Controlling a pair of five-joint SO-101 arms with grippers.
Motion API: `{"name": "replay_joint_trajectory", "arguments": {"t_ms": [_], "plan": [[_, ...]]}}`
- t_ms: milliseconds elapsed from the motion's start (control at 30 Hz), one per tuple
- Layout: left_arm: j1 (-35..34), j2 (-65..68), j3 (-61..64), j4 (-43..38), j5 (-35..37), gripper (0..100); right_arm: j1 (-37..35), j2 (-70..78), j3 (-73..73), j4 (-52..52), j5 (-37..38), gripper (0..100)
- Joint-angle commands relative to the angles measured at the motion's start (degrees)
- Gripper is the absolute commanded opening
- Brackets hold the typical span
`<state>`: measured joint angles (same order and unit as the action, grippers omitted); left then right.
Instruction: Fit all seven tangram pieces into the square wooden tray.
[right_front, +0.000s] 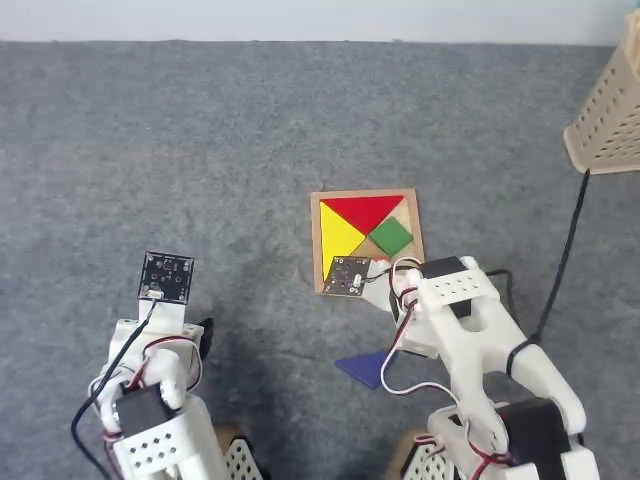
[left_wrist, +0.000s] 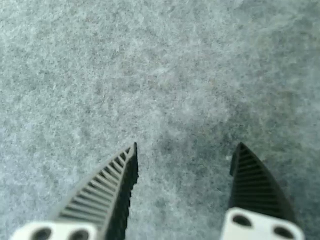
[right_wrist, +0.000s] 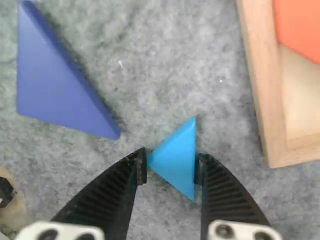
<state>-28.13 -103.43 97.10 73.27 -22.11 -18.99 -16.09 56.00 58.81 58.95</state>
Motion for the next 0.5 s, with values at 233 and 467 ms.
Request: {"name": "replay_joint_trajectory", "arguments": {"t_ms": [233,467], "plan": [[-0.4,-0.9,-0.5,0.3,-0.6,28,-0.7,-2.3,-0.3,-1.2,-9.8,1.1],[-0.4,-0.9,-0.5,0.3,-0.6,28,2.7,-2.3,-14.3,9.6,-26.6,1.0]]}}
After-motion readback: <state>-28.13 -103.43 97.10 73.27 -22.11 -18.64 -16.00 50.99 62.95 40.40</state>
